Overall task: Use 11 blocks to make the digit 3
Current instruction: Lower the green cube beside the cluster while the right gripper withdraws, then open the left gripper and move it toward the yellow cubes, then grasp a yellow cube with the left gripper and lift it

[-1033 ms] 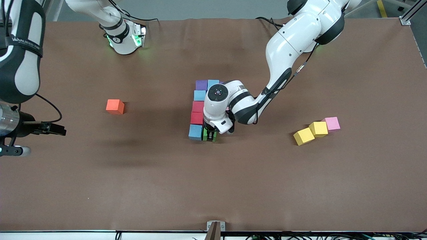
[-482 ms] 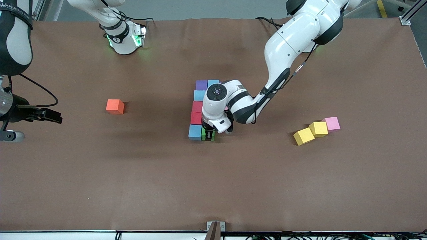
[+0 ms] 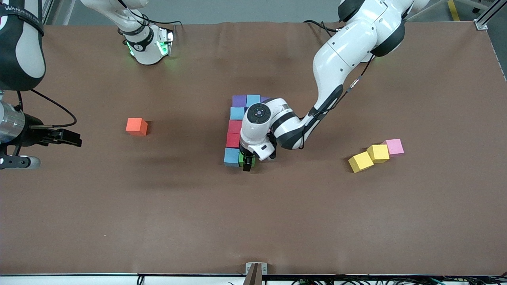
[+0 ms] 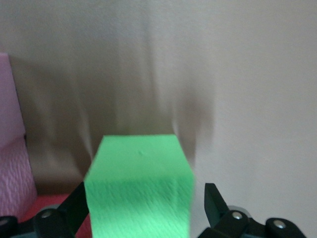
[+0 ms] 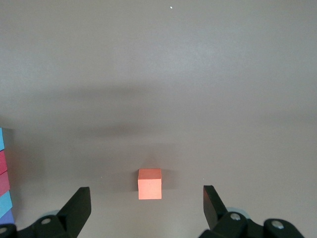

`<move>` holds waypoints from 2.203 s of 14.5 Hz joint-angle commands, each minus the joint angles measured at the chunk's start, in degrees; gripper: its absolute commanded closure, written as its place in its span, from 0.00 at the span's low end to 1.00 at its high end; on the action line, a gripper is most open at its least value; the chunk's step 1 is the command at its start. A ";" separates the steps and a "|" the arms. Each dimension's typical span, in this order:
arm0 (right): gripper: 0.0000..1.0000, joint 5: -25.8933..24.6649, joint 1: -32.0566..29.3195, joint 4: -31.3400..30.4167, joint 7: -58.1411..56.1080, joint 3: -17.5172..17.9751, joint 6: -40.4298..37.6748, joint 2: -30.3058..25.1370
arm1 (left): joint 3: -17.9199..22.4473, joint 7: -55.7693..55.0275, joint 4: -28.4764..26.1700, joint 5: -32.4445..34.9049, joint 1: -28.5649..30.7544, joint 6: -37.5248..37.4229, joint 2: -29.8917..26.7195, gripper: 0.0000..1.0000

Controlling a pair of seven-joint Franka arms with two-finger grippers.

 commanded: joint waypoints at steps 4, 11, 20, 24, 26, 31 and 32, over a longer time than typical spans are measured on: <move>0.00 -4.32 -2.23 -0.67 0.43 3.77 0.73 -1.56 | 0.50 0.19 -1.47 -1.89 0.05 -5.00 -4.01 0.00; 0.00 -2.93 -2.75 -1.19 -0.53 3.85 -0.06 -3.93 | -0.90 2.03 -1.83 -6.10 5.23 -16.60 -10.51 0.00; 0.00 0.32 -4.25 -2.52 -3.70 3.50 0.02 -6.39 | -15.47 6.69 -27.90 -5.50 36.39 -17.23 -27.12 0.00; 0.00 0.59 -4.43 -1.03 -3.09 3.41 0.11 -5.69 | -22.07 8.10 -39.42 -1.55 51.27 -10.22 -31.00 0.00; 0.00 0.51 -4.34 0.20 -3.17 3.41 0.03 -5.69 | -23.48 8.27 -43.47 1.70 55.93 -6.78 -31.09 0.00; 0.00 1.03 -4.25 0.65 -3.52 3.50 -0.67 -5.87 | -23.58 7.84 -46.65 7.16 62.18 -2.56 -30.39 0.00; 0.00 0.95 -4.16 0.65 -3.44 3.50 -3.03 -5.95 | -23.49 7.75 -46.65 7.34 63.06 -2.29 -30.12 0.00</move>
